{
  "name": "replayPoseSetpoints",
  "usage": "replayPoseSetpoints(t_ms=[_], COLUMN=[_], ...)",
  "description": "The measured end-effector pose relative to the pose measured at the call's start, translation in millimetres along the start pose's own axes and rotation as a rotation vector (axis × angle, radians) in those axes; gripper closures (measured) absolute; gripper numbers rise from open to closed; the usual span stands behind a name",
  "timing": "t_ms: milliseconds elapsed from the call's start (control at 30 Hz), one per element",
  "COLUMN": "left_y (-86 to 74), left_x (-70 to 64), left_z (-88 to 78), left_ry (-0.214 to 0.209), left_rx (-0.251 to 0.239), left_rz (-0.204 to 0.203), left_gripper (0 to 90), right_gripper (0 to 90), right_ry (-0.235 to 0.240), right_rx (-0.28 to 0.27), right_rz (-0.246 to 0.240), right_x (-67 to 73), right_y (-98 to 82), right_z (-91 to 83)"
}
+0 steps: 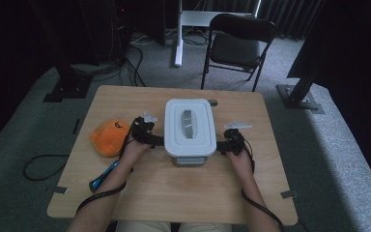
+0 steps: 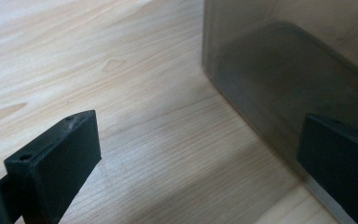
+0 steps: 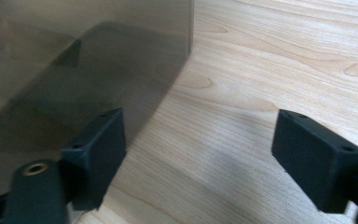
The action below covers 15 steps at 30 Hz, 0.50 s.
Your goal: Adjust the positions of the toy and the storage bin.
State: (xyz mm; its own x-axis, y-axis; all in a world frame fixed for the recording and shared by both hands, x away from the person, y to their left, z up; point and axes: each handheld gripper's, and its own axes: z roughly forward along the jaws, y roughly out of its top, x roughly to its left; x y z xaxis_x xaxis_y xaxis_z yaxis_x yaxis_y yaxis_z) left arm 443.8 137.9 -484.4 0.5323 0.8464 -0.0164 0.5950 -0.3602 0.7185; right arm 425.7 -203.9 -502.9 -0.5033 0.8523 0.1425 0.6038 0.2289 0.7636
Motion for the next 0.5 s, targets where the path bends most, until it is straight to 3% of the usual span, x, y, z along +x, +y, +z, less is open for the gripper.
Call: replayPoseSetpoints(t_ms=[100,267,367,500], left_y=[2.5,6.6,8.2,9.0], left_x=[-1.3,-1.3,-0.2,-0.7], left_z=[4.5,8.3,9.6,11.1], left_ry=[0.037,0.056,0.063,0.066], left_rx=[0.038,0.041,0.023,0.021], left_rz=[0.008,-0.023,-0.024,-0.007], left_gripper=[0.5,0.5,0.5,0.5], right_gripper=[13.7,13.7,13.7,15.1], right_ry=[-0.004,-0.027,-0.011,-0.046], right_rx=[0.003,0.027,0.04,0.03], right_rz=[0.019,0.025,0.028,-0.029], right_x=[-4.7,-9.7,-10.5,-3.2], right_y=[0.2,2.7,3.5,4.3], right_z=[1.8,7.5,11.1,12.8])
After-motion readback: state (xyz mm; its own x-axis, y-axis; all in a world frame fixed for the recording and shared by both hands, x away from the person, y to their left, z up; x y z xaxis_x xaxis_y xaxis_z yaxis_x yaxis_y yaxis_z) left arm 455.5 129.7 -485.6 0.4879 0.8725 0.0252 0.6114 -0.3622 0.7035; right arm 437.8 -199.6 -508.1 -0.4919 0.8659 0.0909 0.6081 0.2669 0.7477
